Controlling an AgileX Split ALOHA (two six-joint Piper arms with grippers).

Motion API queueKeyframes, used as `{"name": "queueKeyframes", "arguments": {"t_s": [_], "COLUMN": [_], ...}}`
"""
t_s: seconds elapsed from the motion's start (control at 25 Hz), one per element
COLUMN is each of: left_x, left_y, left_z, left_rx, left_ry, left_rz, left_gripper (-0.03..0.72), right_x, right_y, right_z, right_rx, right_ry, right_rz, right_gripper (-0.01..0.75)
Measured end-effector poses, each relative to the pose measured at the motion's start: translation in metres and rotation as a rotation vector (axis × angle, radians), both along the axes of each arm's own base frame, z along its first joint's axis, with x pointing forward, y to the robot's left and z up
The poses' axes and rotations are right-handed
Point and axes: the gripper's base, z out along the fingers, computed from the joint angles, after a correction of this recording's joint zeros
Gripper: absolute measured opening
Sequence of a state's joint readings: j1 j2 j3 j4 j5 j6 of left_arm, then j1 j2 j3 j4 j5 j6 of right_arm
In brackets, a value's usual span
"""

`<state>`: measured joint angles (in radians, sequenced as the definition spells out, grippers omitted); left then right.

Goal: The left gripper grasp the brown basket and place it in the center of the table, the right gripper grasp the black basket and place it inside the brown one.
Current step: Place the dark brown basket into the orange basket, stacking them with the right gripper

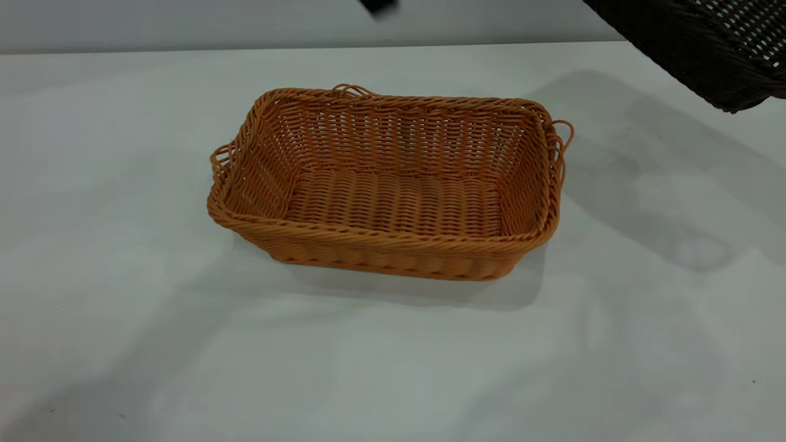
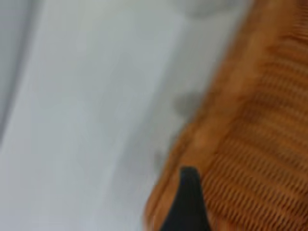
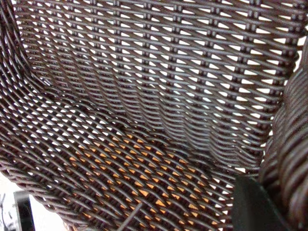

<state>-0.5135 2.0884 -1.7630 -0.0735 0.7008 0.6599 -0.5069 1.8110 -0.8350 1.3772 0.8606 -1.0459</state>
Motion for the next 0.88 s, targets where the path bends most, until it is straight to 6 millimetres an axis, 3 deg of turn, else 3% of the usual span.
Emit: {"name": "queueKeyframes", "arguments": {"t_s": [0.2, 0.4, 0.64, 0.88], "left_x": [0.012, 0.020, 0.023, 0.023], "left_y": [0.064, 0.109, 0.119, 0.119], "left_z": [0.051, 0.069, 0.069, 0.069], "left_rx": [-0.114, -0.173, -0.182, -0.186], "left_ry": [-0.034, -0.055, -0.051, -0.048], "left_rz": [0.335, 0.484, 0.513, 0.514], "left_gripper": [0.563, 0.564, 0.564, 0.564], "right_x": [0.006, 0.007, 0.018, 0.023], "right_y": [0.038, 0.099, 0.163, 0.193], "right_z": [-0.002, -0.004, 0.011, 0.004], "right_rx": [-0.007, -0.006, -0.055, -0.203], "right_ry": [0.043, 0.115, 0.127, 0.165], "right_rz": [0.139, 0.330, 0.487, 0.509], "right_gripper": [0.082, 0.082, 0.082, 0.082]}}
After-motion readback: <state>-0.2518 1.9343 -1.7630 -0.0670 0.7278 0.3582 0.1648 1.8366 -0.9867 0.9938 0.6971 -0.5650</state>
